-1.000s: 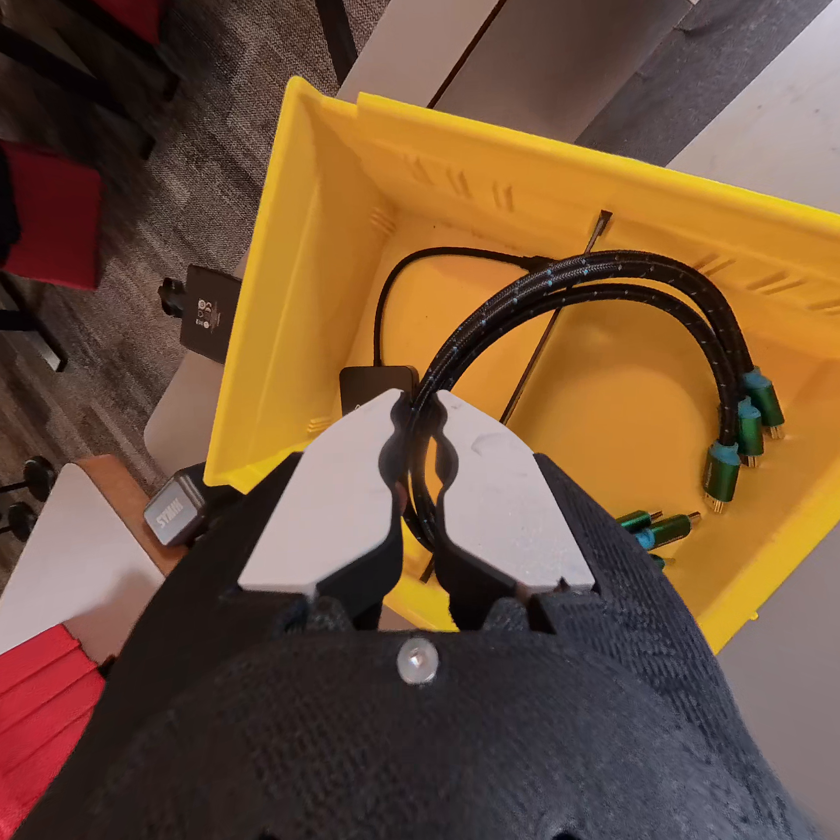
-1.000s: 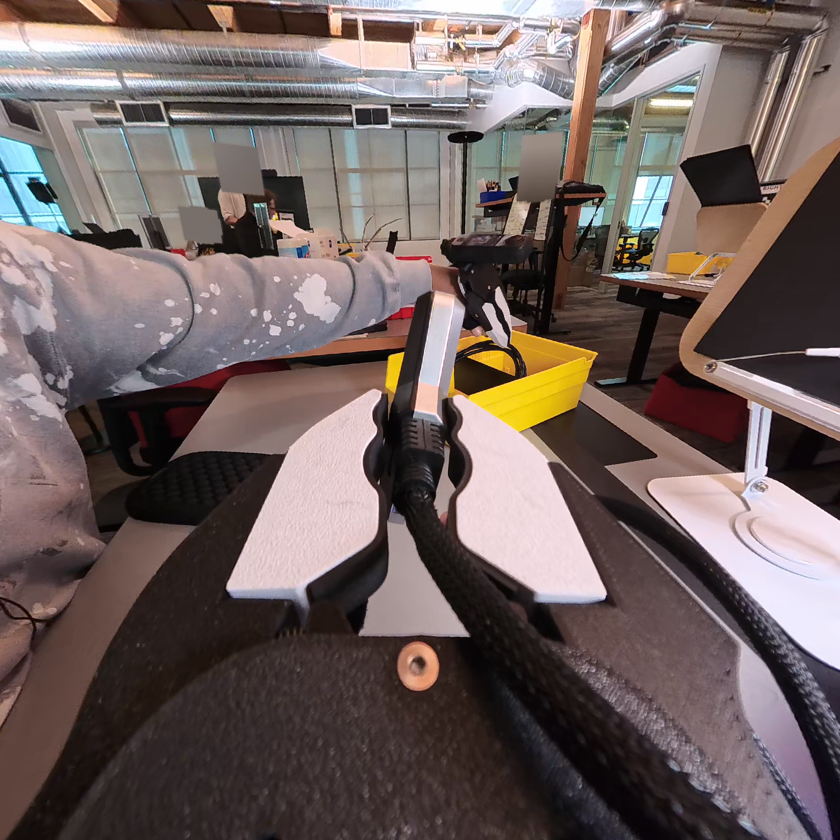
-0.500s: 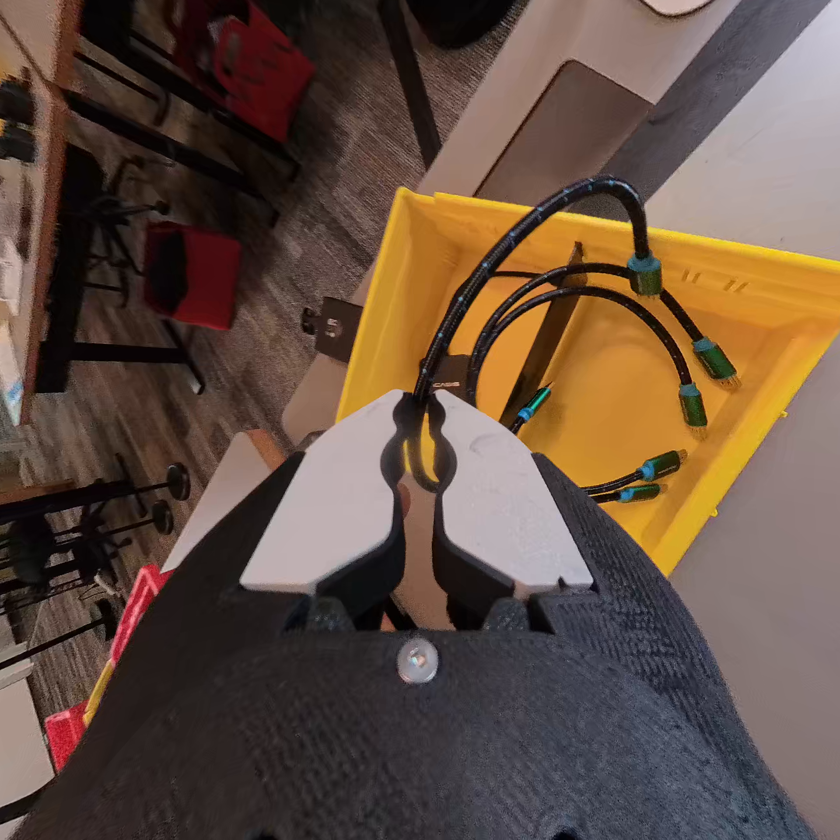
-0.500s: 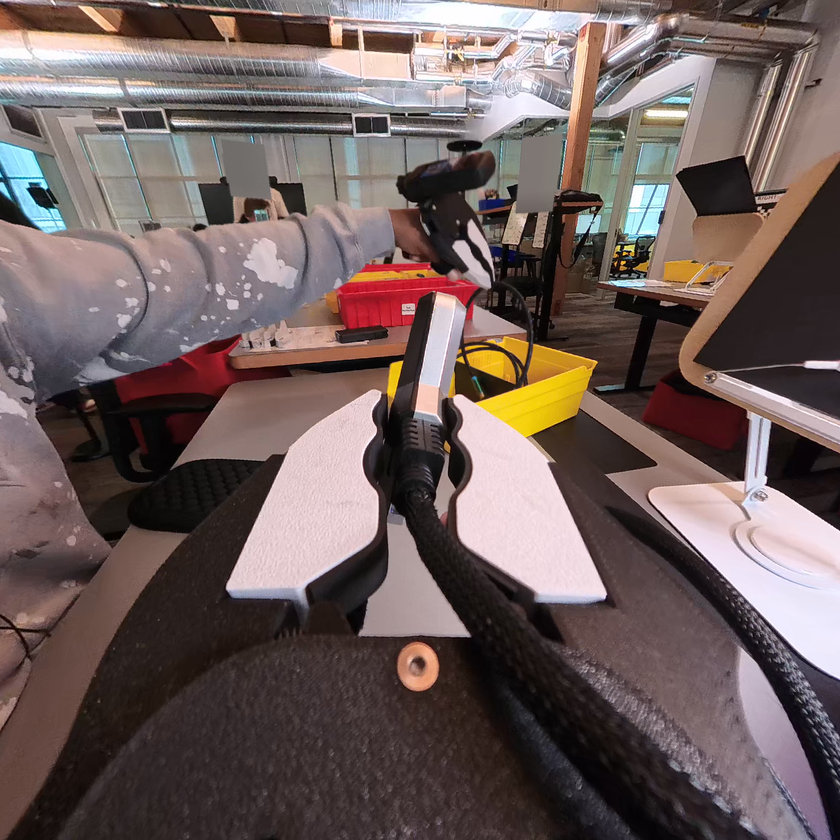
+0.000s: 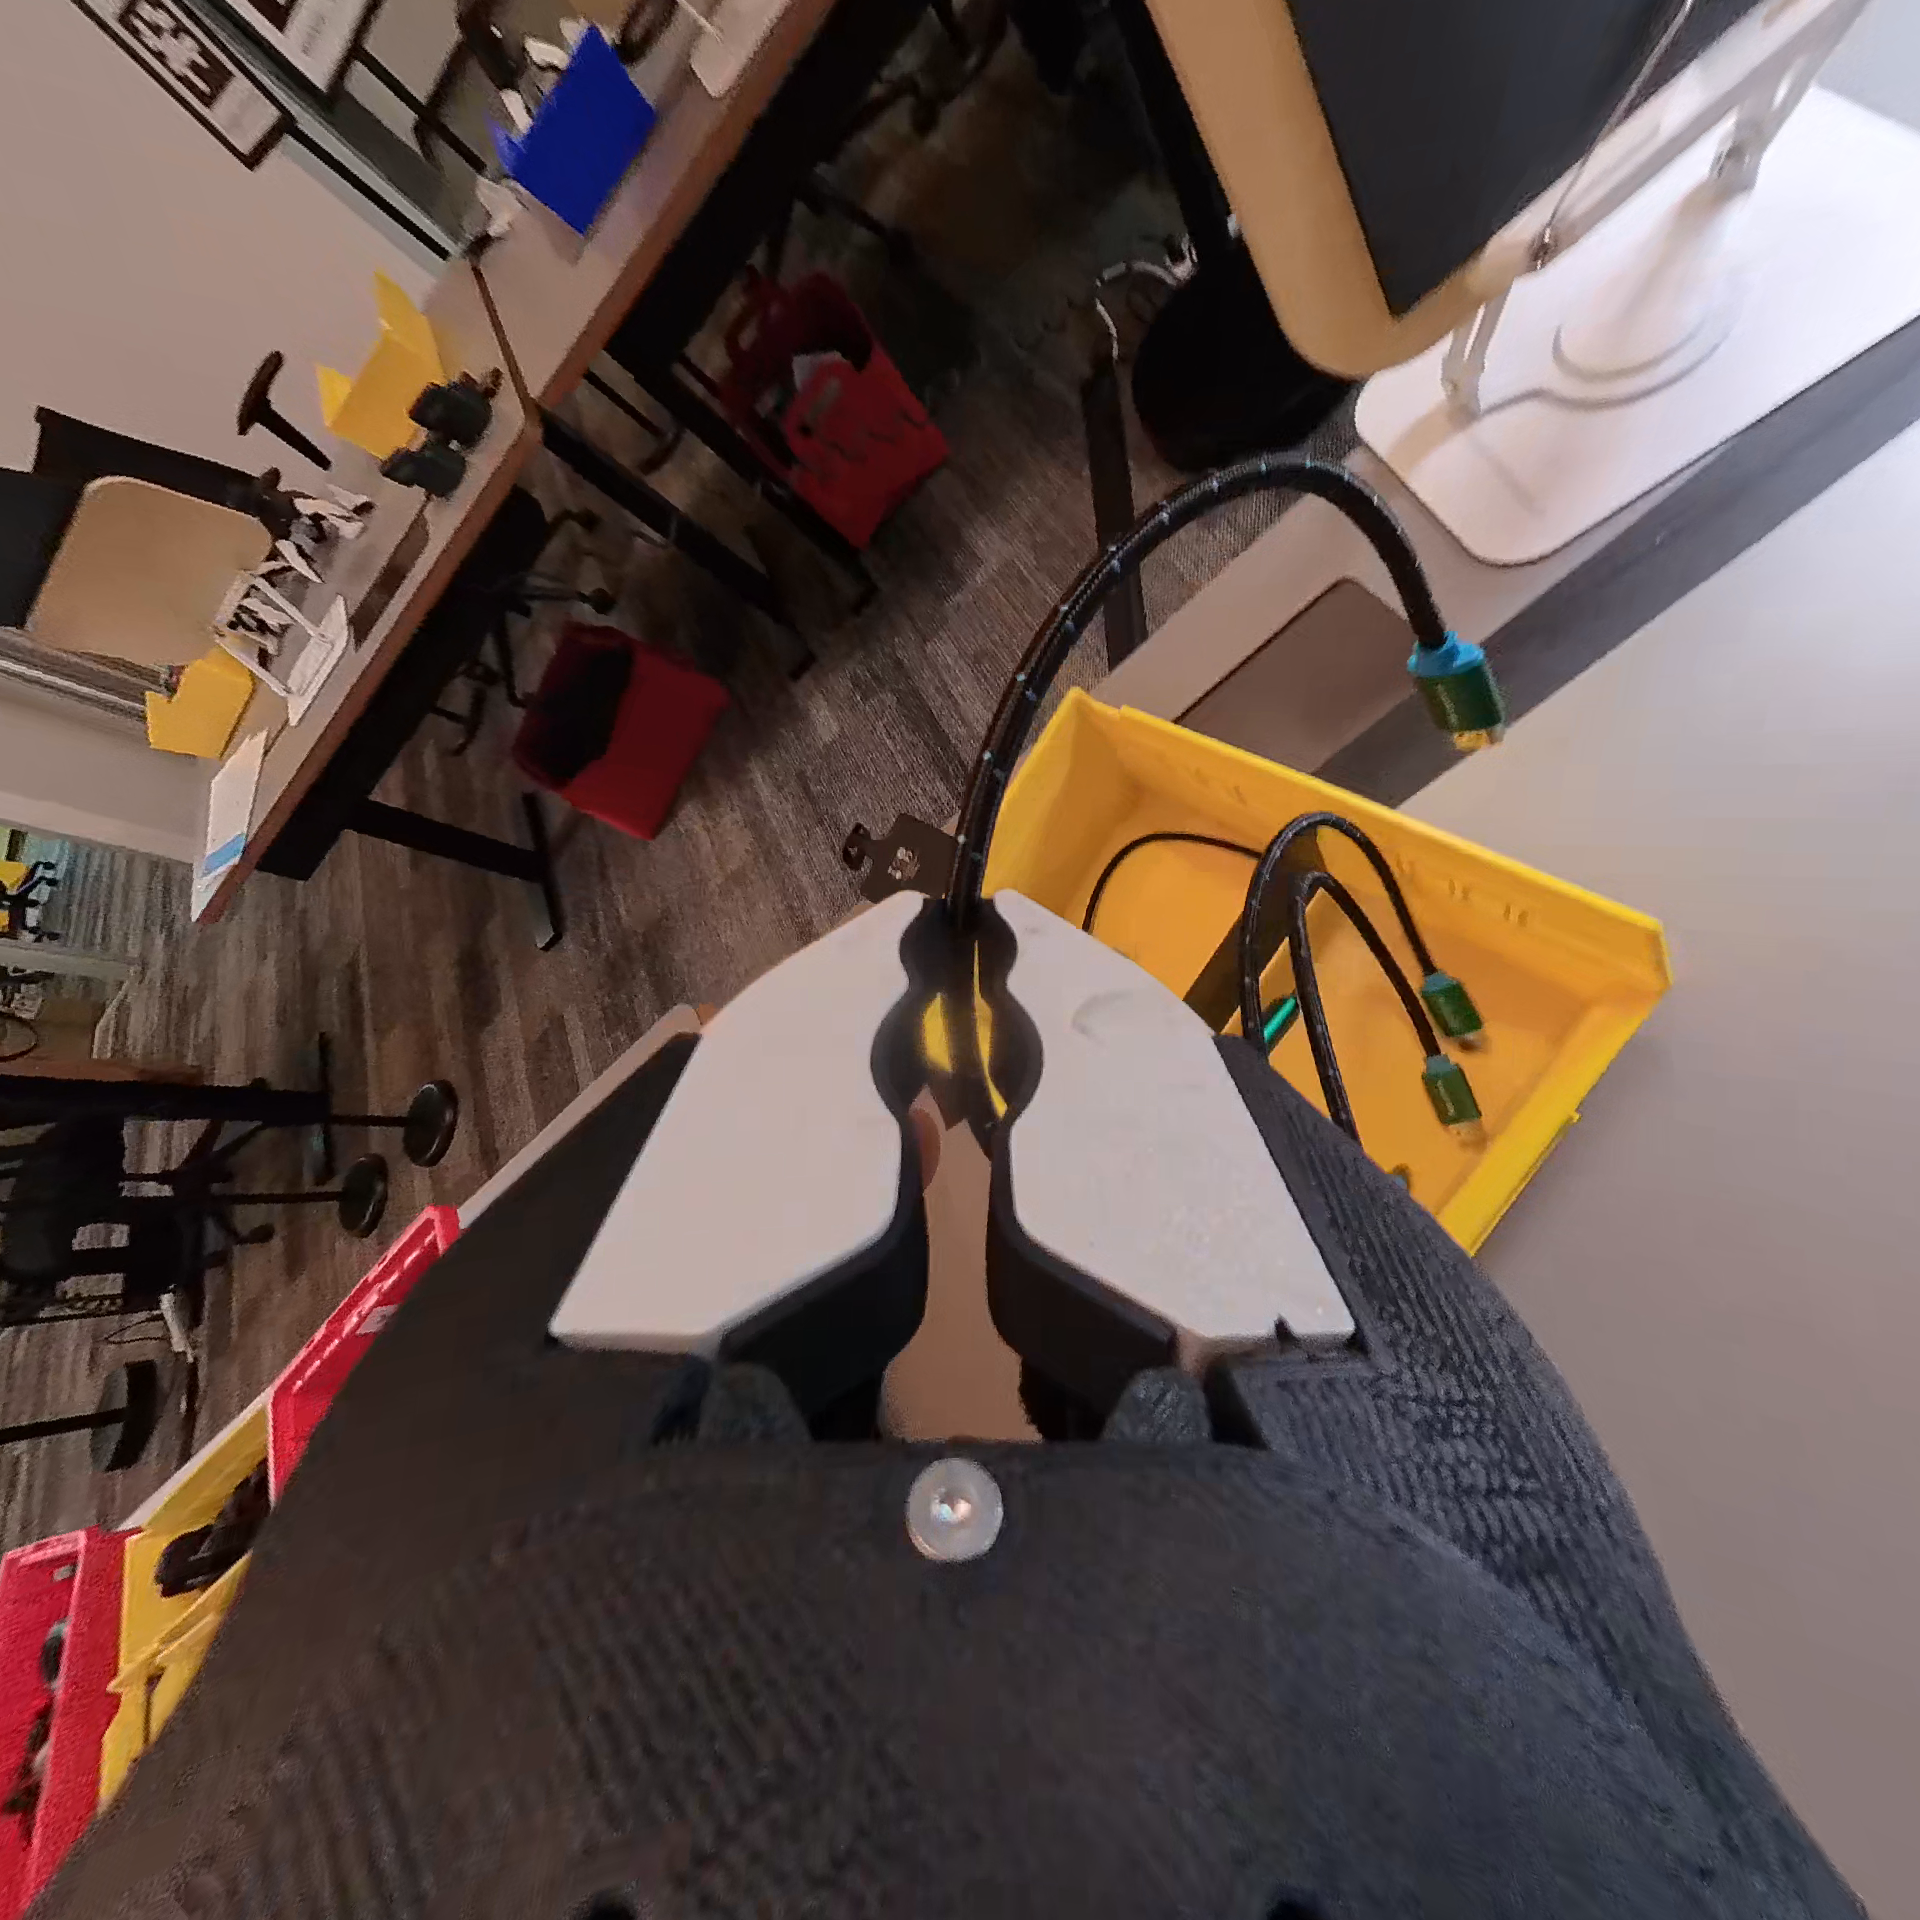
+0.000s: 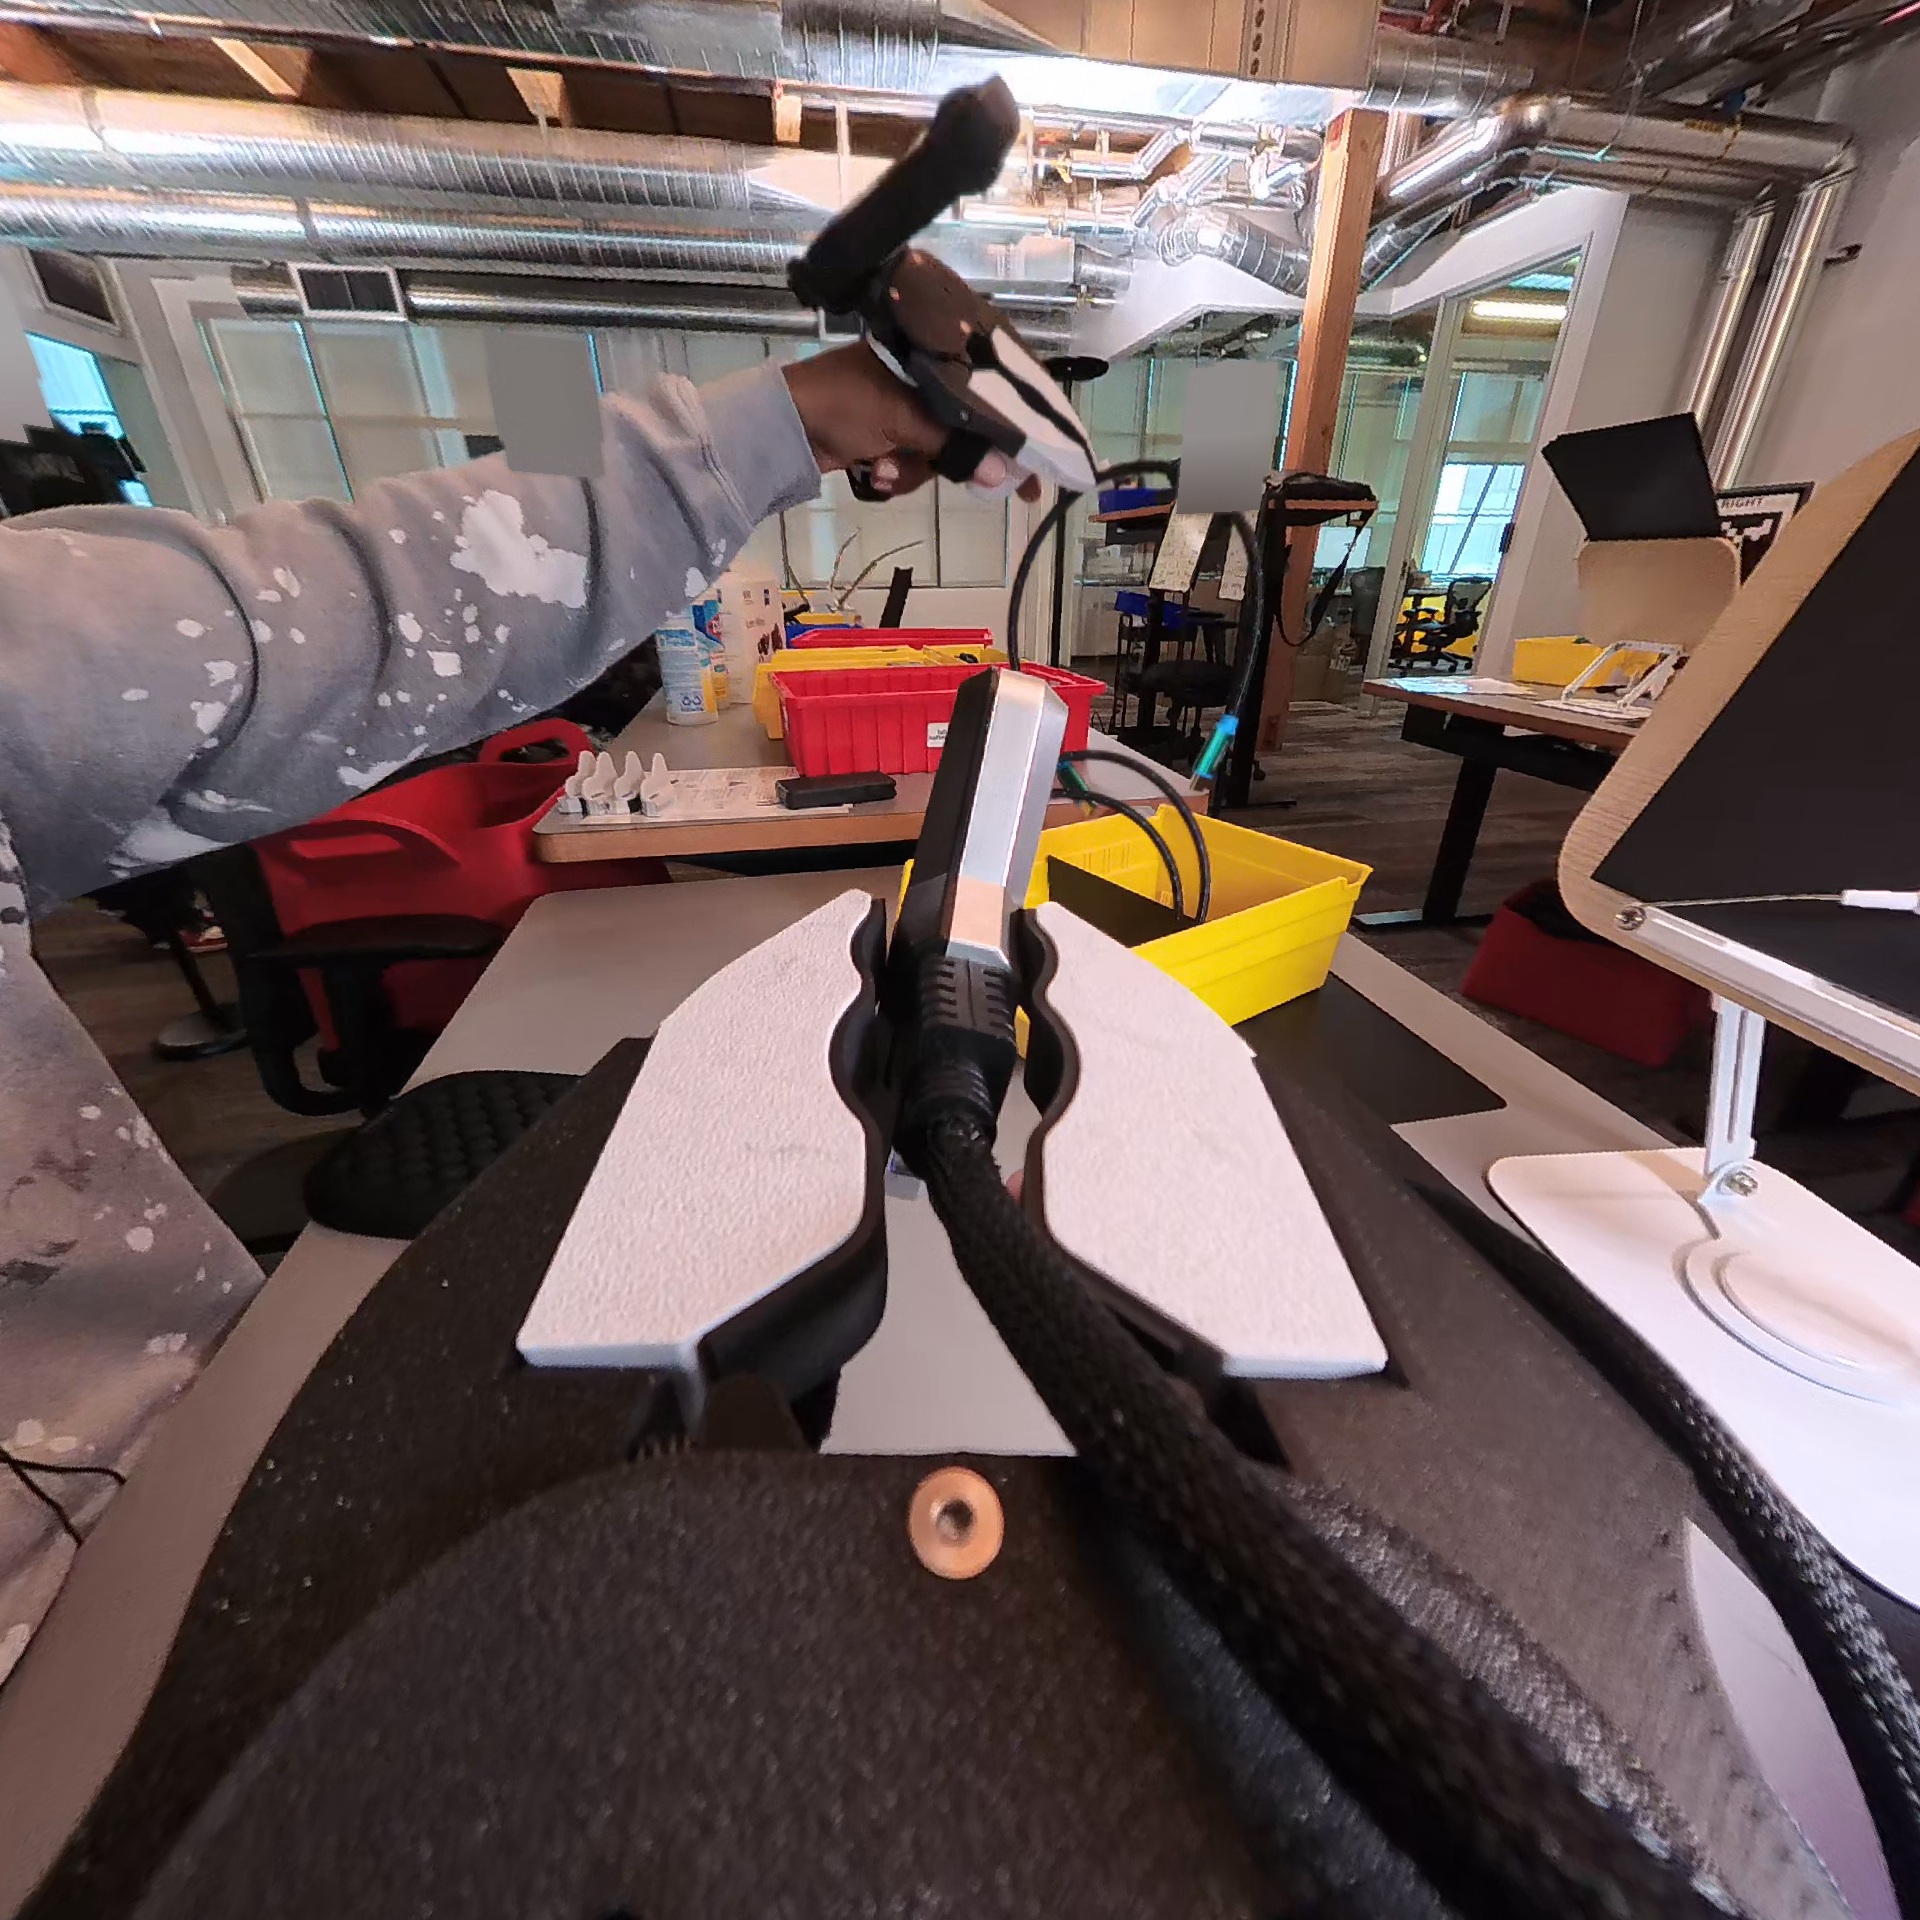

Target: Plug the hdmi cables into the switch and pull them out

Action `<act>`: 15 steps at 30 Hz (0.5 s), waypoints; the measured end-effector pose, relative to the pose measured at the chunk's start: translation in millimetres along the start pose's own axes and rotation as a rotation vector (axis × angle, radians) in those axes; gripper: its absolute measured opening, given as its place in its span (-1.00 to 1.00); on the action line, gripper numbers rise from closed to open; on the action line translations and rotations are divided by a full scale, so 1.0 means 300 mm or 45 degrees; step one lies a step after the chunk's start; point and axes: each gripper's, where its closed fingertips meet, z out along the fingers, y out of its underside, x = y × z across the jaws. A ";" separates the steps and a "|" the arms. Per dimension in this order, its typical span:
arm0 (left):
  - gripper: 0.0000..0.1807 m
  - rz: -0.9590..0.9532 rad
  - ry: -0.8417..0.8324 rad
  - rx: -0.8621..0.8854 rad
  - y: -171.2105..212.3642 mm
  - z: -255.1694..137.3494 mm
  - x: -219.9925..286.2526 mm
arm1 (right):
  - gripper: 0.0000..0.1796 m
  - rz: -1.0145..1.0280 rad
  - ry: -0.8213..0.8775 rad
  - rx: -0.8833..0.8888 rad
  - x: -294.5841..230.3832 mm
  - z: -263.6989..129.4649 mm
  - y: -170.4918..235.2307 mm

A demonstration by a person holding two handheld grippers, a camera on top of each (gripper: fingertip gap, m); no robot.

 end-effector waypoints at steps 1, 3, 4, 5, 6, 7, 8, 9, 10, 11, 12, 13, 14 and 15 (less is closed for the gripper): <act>-0.92 -0.021 -0.012 0.021 -0.014 -0.015 -0.005 | -0.74 0.002 -0.001 -0.001 -0.001 0.002 0.001; -0.91 -0.041 -0.075 0.045 -0.036 -0.040 -0.025 | -0.74 0.005 -0.003 -0.003 -0.001 0.005 0.005; -0.91 -0.035 -0.120 0.058 -0.046 -0.050 -0.040 | -0.74 0.007 -0.002 -0.006 0.000 0.006 0.007; -0.92 -0.035 -0.148 0.072 -0.055 -0.059 -0.049 | -0.74 0.008 -0.002 -0.007 0.001 0.008 0.010; -0.92 -0.046 -0.164 0.083 -0.062 -0.065 -0.056 | -0.74 0.010 -0.002 -0.008 0.000 0.009 0.012; -0.92 -0.058 -0.180 0.093 -0.069 -0.071 -0.064 | -0.74 0.012 -0.004 -0.009 0.000 0.010 0.014; -0.92 -0.072 -0.191 0.099 -0.073 -0.076 -0.071 | -0.74 0.012 -0.004 -0.011 0.000 0.011 0.015; -0.92 -0.094 -0.187 0.099 -0.073 -0.078 -0.073 | -0.74 0.012 -0.004 -0.011 0.000 0.011 0.016; -0.92 -0.126 -0.180 0.110 -0.076 -0.079 -0.077 | -0.74 0.013 -0.005 -0.010 -0.001 0.011 0.016; -0.92 -0.167 -0.157 0.133 -0.080 -0.080 -0.075 | -0.74 0.013 -0.007 -0.010 0.000 0.011 0.017; -0.92 -0.234 -0.109 0.160 -0.085 -0.080 -0.067 | -0.74 0.013 -0.006 -0.011 0.001 0.011 0.018; -0.92 -0.314 -0.052 0.200 -0.092 -0.080 -0.058 | -0.74 0.013 -0.004 -0.012 0.002 0.011 0.018; -0.92 -0.377 0.001 0.250 -0.102 -0.081 -0.048 | -0.74 0.014 -0.003 -0.012 0.003 0.011 0.020; -0.92 -0.427 0.054 0.298 -0.112 -0.083 -0.035 | -0.74 0.016 -0.003 -0.012 0.004 0.011 0.020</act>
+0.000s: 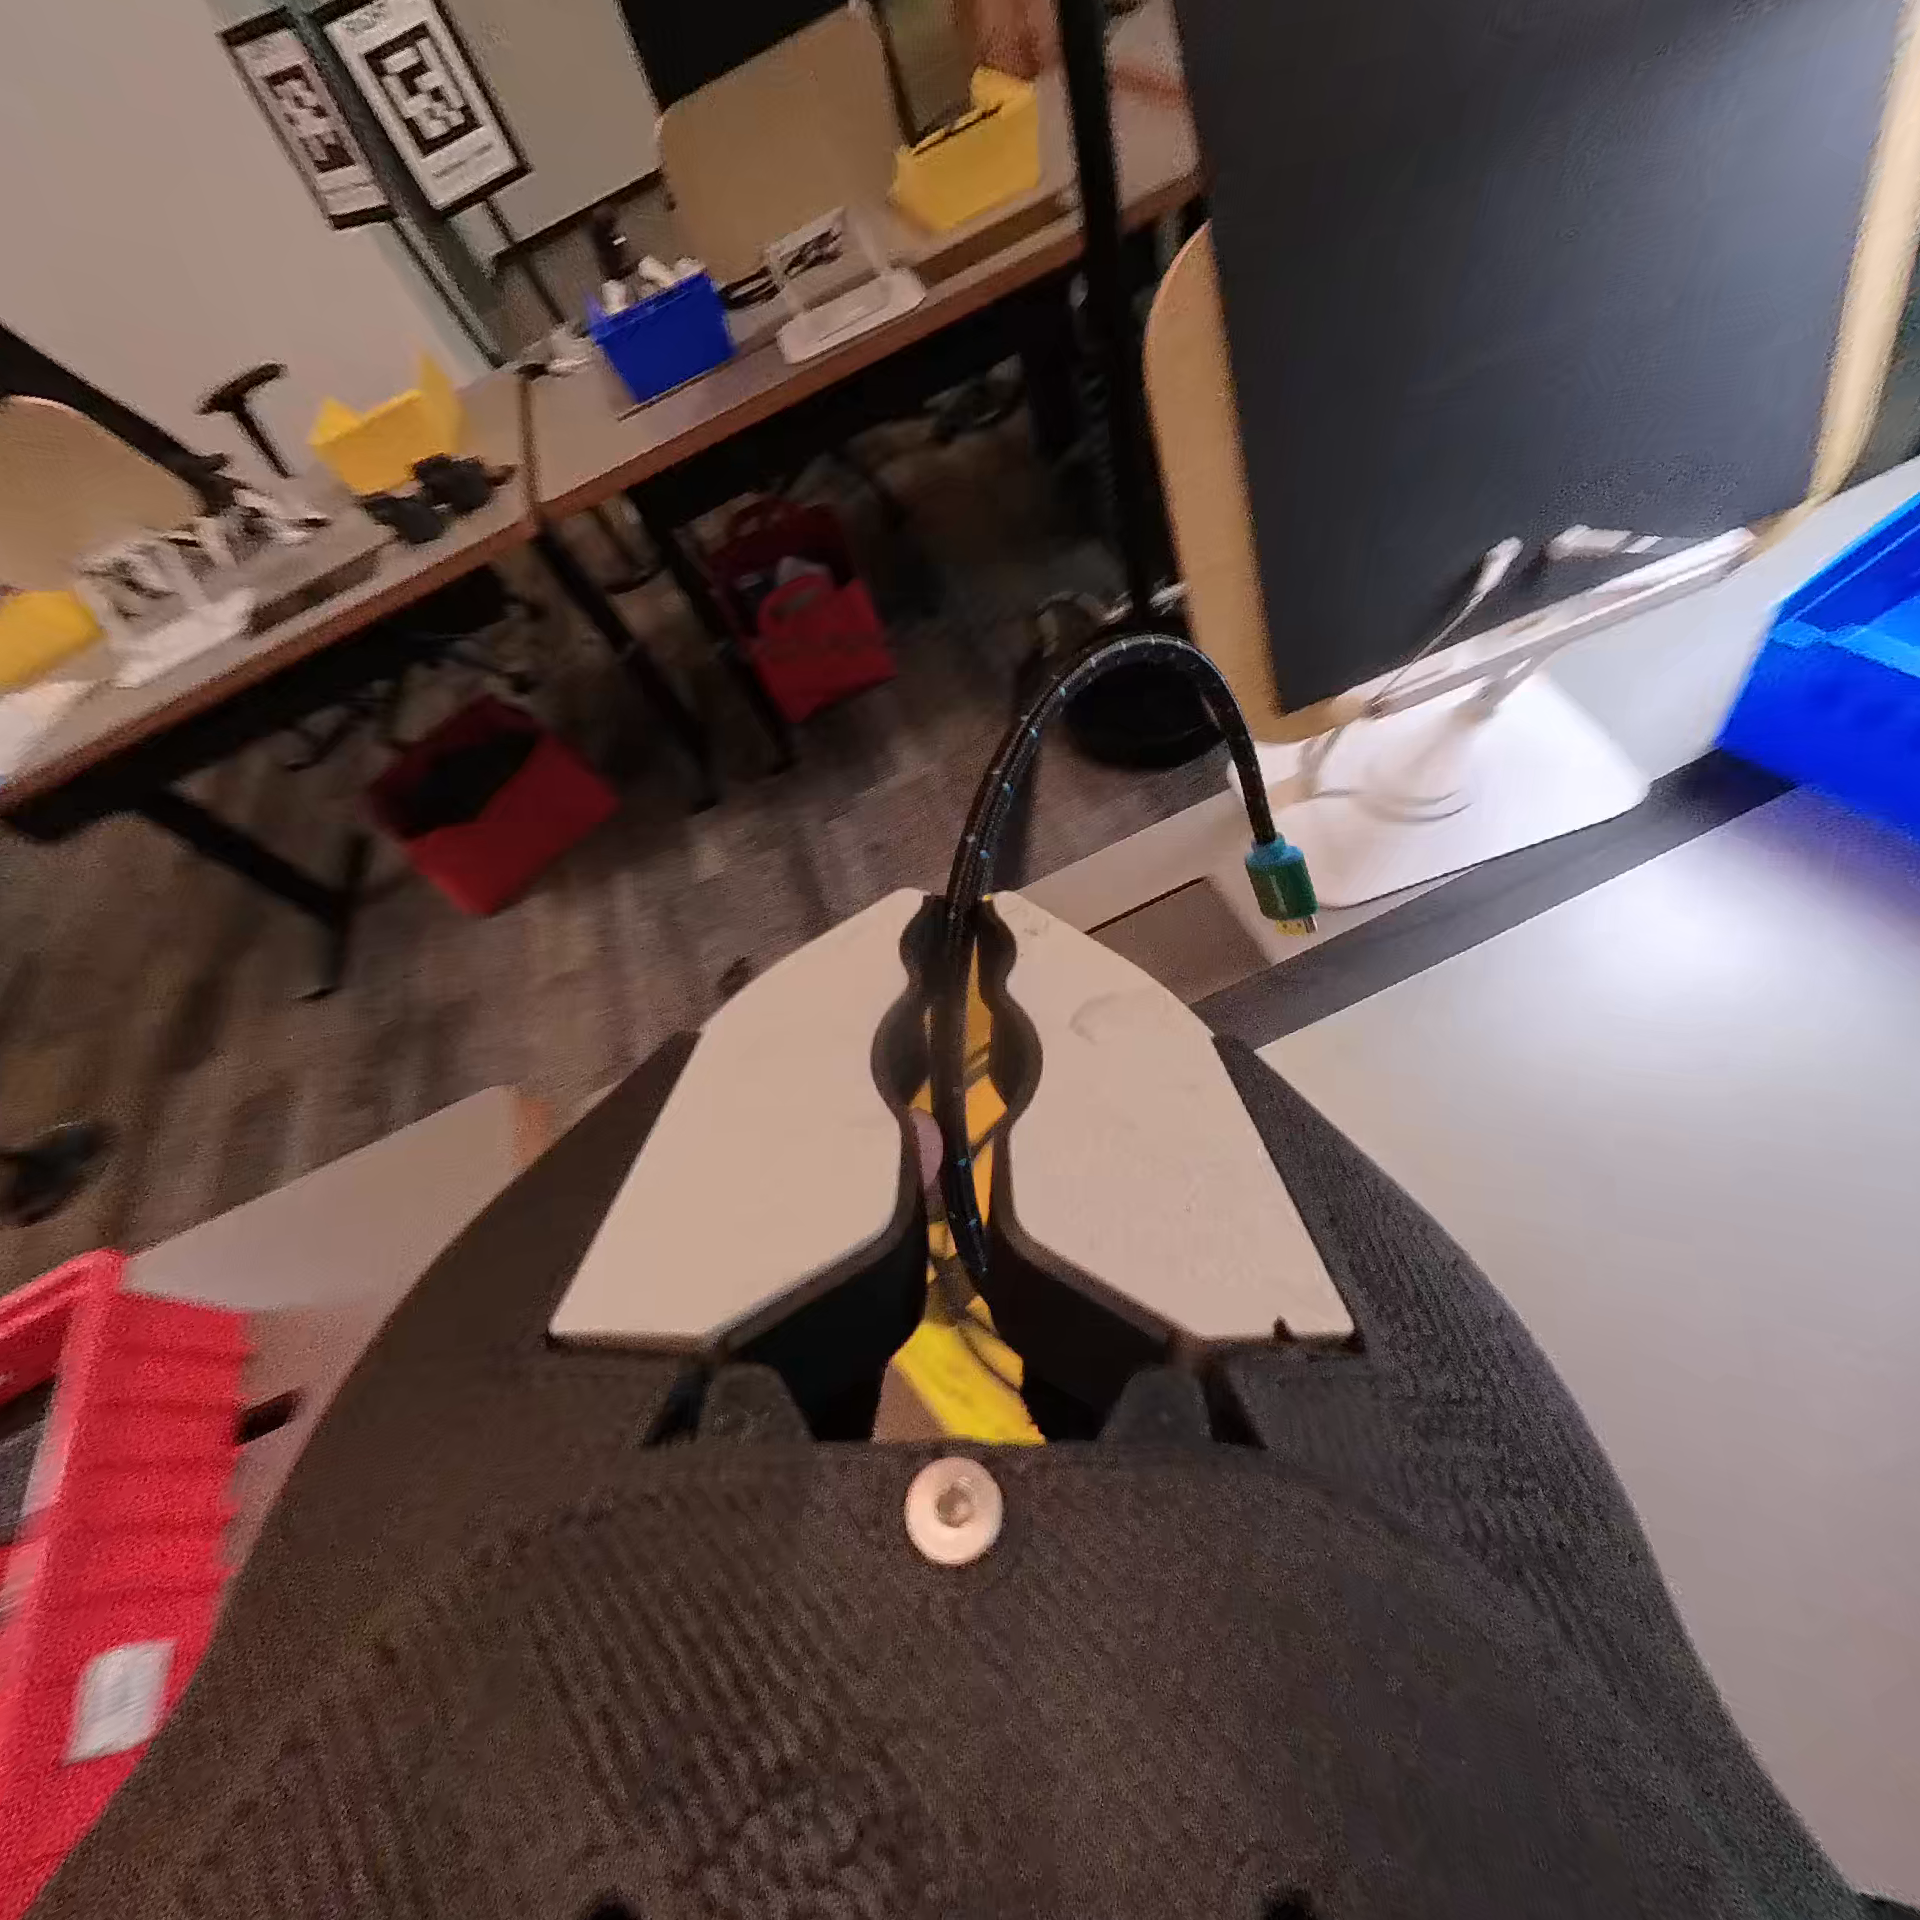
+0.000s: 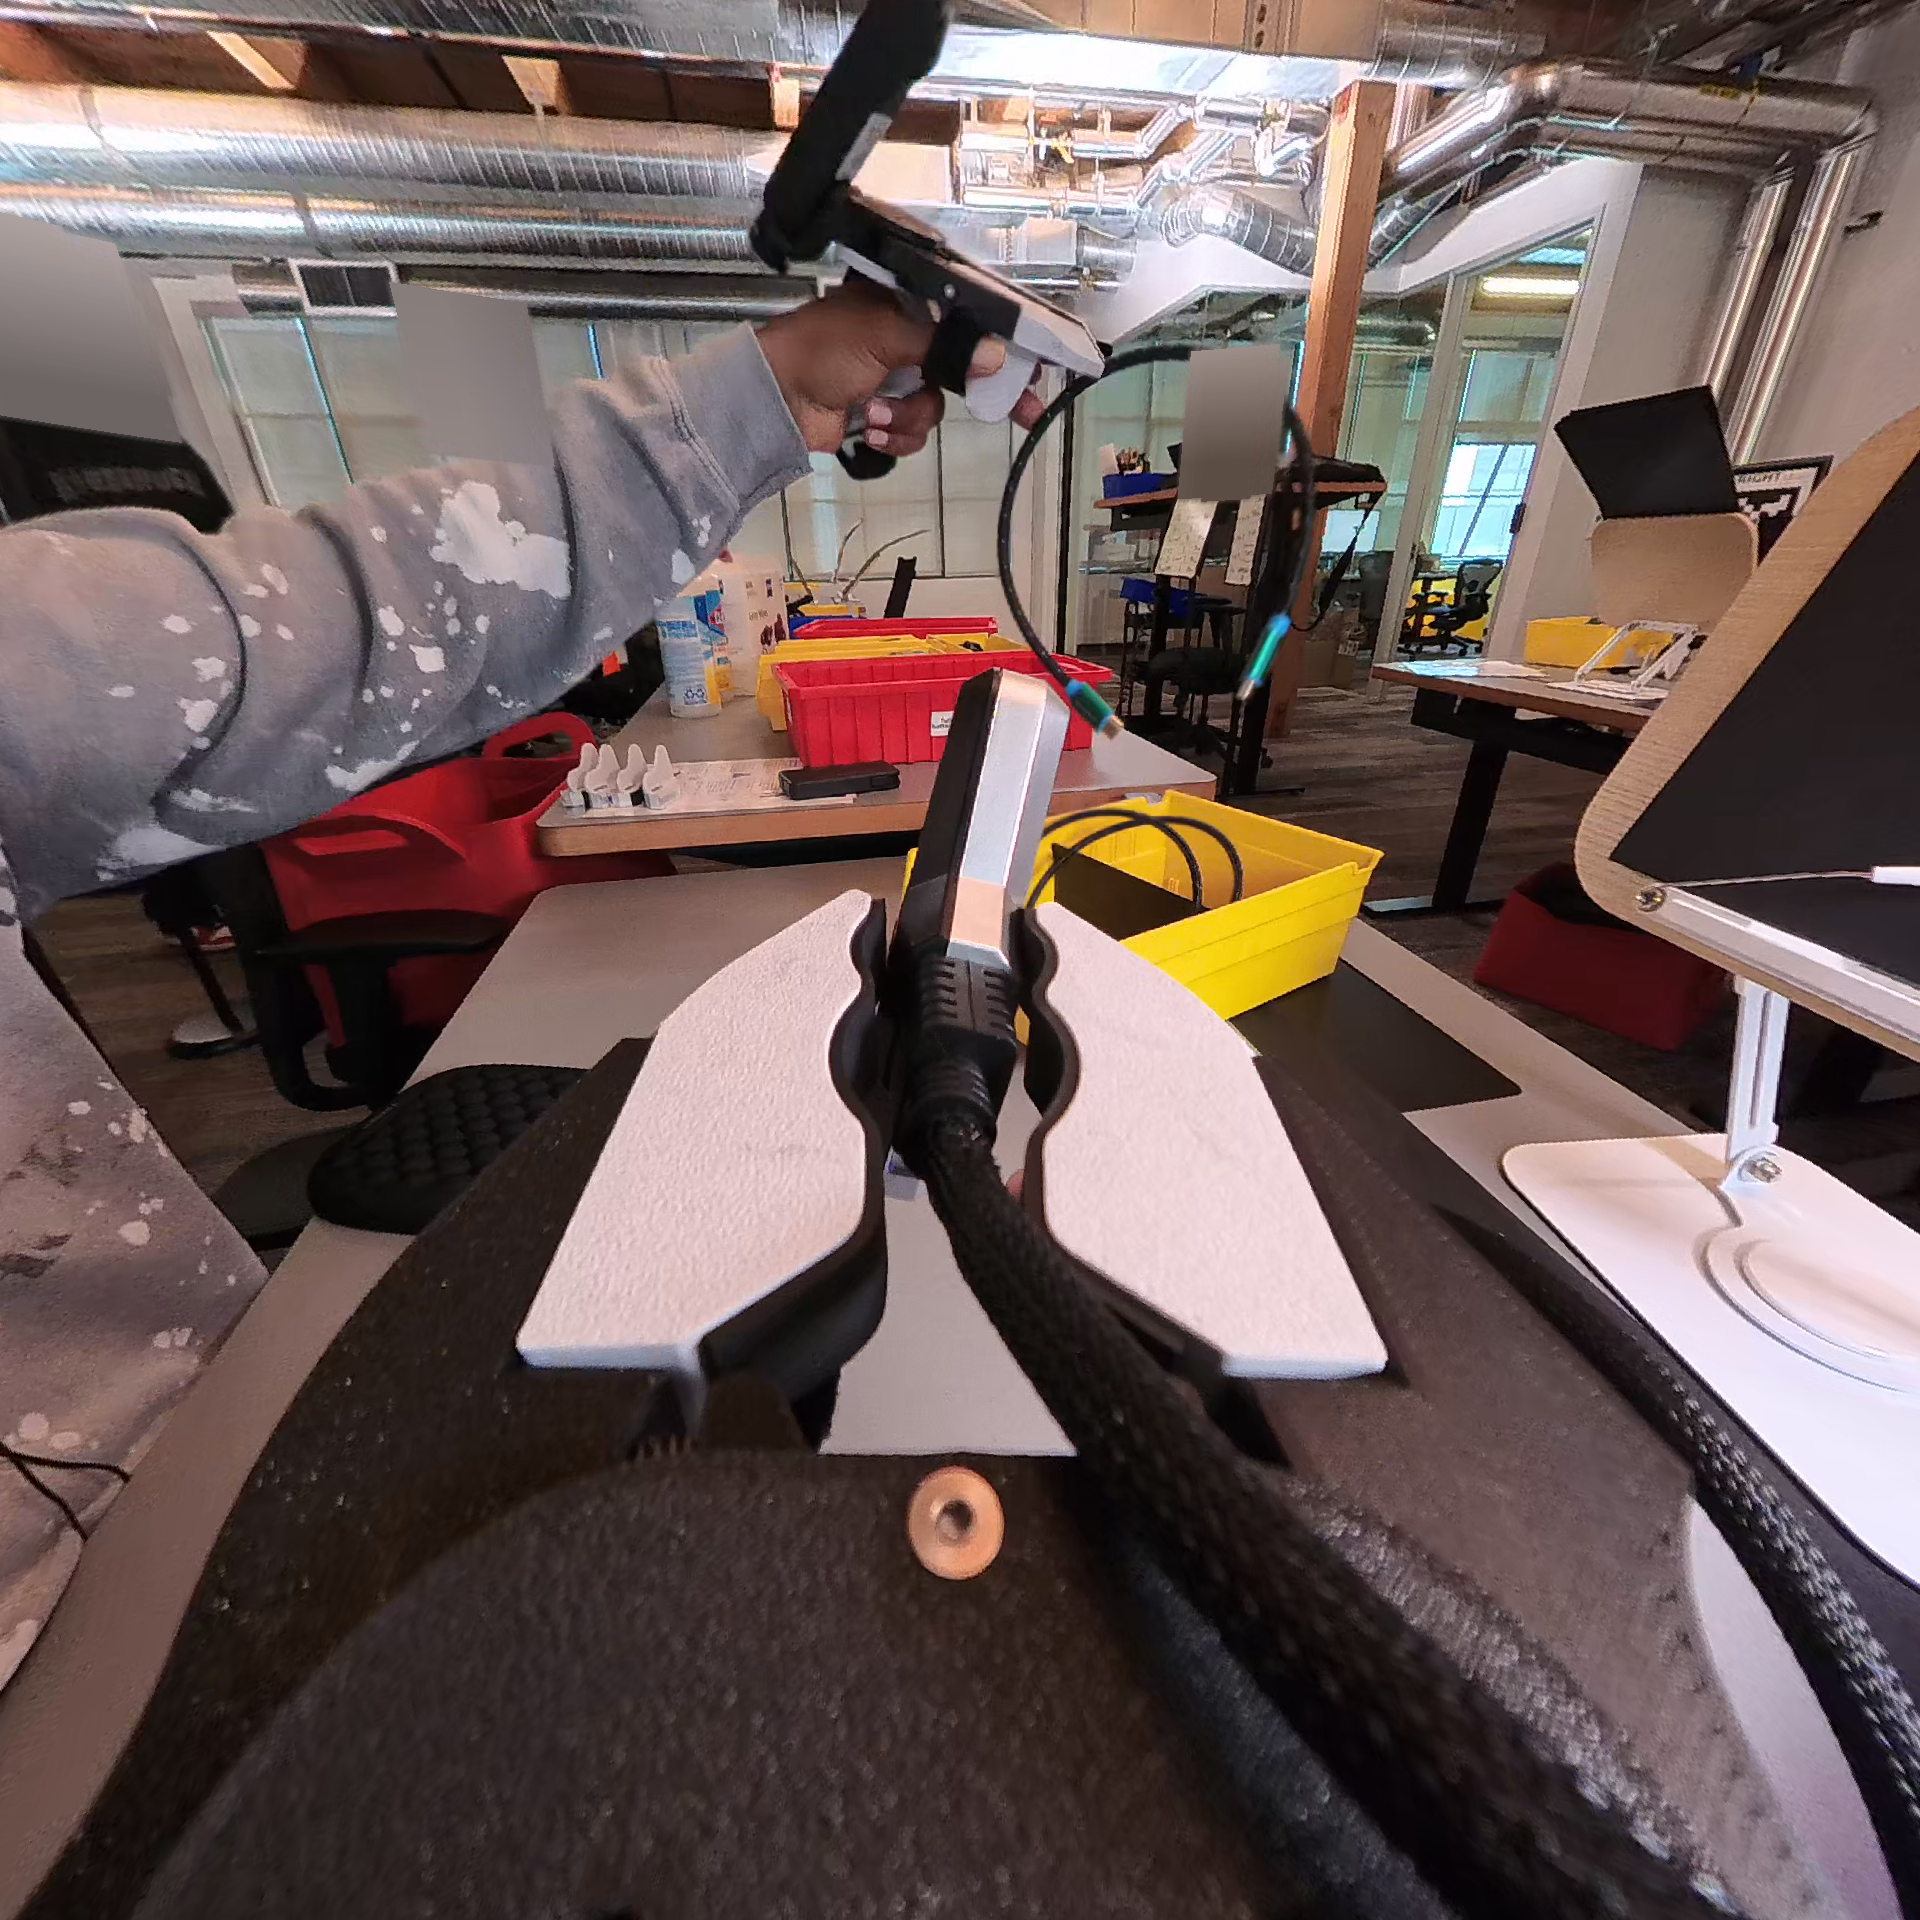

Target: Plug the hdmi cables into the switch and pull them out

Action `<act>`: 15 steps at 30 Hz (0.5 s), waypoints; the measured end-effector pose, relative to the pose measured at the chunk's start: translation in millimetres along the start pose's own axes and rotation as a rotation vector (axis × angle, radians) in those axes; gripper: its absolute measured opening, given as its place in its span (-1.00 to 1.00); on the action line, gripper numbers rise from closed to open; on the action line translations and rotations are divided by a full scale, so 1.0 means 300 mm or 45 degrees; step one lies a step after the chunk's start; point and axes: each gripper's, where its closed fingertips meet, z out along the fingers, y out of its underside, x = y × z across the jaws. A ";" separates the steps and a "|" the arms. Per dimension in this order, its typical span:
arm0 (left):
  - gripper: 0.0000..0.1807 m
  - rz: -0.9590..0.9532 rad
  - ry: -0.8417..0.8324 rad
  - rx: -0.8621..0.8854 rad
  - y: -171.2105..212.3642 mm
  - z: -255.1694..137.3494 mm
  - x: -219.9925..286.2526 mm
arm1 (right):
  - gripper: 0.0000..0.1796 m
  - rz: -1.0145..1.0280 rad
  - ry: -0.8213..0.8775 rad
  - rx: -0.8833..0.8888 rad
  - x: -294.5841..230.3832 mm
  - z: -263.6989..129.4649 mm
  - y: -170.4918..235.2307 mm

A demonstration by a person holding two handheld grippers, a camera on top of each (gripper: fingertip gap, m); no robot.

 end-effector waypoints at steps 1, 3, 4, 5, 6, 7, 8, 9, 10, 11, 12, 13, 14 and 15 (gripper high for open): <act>-0.92 -0.051 0.057 0.033 -0.002 0.001 0.020 | -0.74 0.002 0.001 0.002 0.002 0.000 0.001; -0.92 -0.110 0.188 0.099 -0.001 0.003 0.085 | -0.73 0.007 0.002 0.000 0.005 0.000 0.005; -0.92 -0.133 0.243 0.125 0.004 0.004 0.122 | -0.73 0.008 0.004 0.000 0.007 0.000 0.007; -0.92 -0.155 0.307 0.147 0.014 0.006 0.167 | -0.73 0.010 0.006 0.001 0.010 0.001 0.009; -0.93 -0.186 0.380 0.166 0.028 0.011 0.219 | -0.73 0.013 0.007 0.001 0.011 0.000 0.010; -0.93 -0.227 0.460 0.180 0.048 0.017 0.279 | -0.73 0.016 0.008 0.002 0.013 -0.001 0.011; -0.93 -0.282 0.556 0.187 0.074 0.025 0.346 | -0.73 0.018 0.009 0.004 0.014 -0.003 0.010; -0.93 -0.348 0.649 0.181 0.107 0.036 0.416 | -0.73 0.018 0.011 0.006 0.015 -0.005 0.008; -0.93 -0.411 0.739 0.165 0.149 0.051 0.487 | -0.74 0.016 0.013 0.008 0.016 -0.009 0.005; -0.93 -0.470 0.816 0.143 0.198 0.068 0.557 | -0.74 0.015 0.015 0.012 0.016 -0.013 0.000; -0.93 -0.532 0.878 0.115 0.252 0.090 0.623 | -0.74 0.014 0.017 0.017 0.016 -0.017 -0.004; -0.93 -0.595 0.930 0.081 0.312 0.114 0.685 | -0.74 0.014 0.019 0.022 0.017 -0.022 -0.009; -0.93 -0.664 0.970 0.046 0.372 0.140 0.740 | -0.74 0.014 0.022 0.025 0.019 -0.026 -0.012; -0.93 -0.731 1.001 0.021 0.429 0.163 0.787 | -0.74 0.015 0.025 0.028 0.021 -0.030 -0.014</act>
